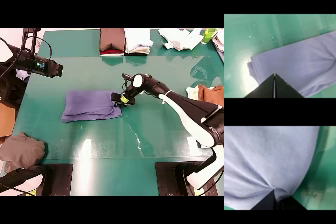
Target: Fold the shirts.
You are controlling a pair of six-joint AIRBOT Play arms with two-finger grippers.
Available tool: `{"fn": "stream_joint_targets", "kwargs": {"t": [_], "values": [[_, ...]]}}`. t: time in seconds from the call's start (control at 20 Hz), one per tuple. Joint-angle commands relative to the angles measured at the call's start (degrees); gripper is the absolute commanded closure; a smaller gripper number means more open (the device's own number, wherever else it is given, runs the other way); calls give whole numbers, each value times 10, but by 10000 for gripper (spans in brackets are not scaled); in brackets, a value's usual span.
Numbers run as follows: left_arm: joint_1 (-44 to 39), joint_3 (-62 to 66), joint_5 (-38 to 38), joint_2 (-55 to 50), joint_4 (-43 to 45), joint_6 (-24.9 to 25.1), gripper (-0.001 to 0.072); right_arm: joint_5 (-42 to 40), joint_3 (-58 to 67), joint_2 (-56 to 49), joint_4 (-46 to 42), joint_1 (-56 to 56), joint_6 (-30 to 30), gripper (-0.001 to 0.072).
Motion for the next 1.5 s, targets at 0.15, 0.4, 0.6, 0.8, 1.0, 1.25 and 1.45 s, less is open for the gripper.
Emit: {"fn": "stream_joint_targets", "kwargs": {"t": [0.15, 0.4, 0.6, 0.8, 1.0, 1.25, 1.45], "values": [[-27, 0, -2, 0, 2, 0, 677, -17, 1, 95, -113, -50, -18, 693], [-108, 0, 19, 0, 3, 0, 676, 49, 1, 235, -197, -230, -45, 693], [-126, 0, 23, 0, -9, -3, 675, 78, 1, 301, -195, -422, -95, 693], [-126, 0, 28, 0, -20, -7, 676, 85, 1, 310, -169, -577, -130, 693], [-126, 0, 28, 0, -28, -7, 676, 84, 1, 290, -97, -655, -145, 693], [-126, 0, 28, 0, -32, -7, 675, 84, 42, 288, -85, -665, -150, 694], [-126, 0, 27, 0, -33, -7, 676, 129, 171, 288, -92, -666, -160, 693]]}}
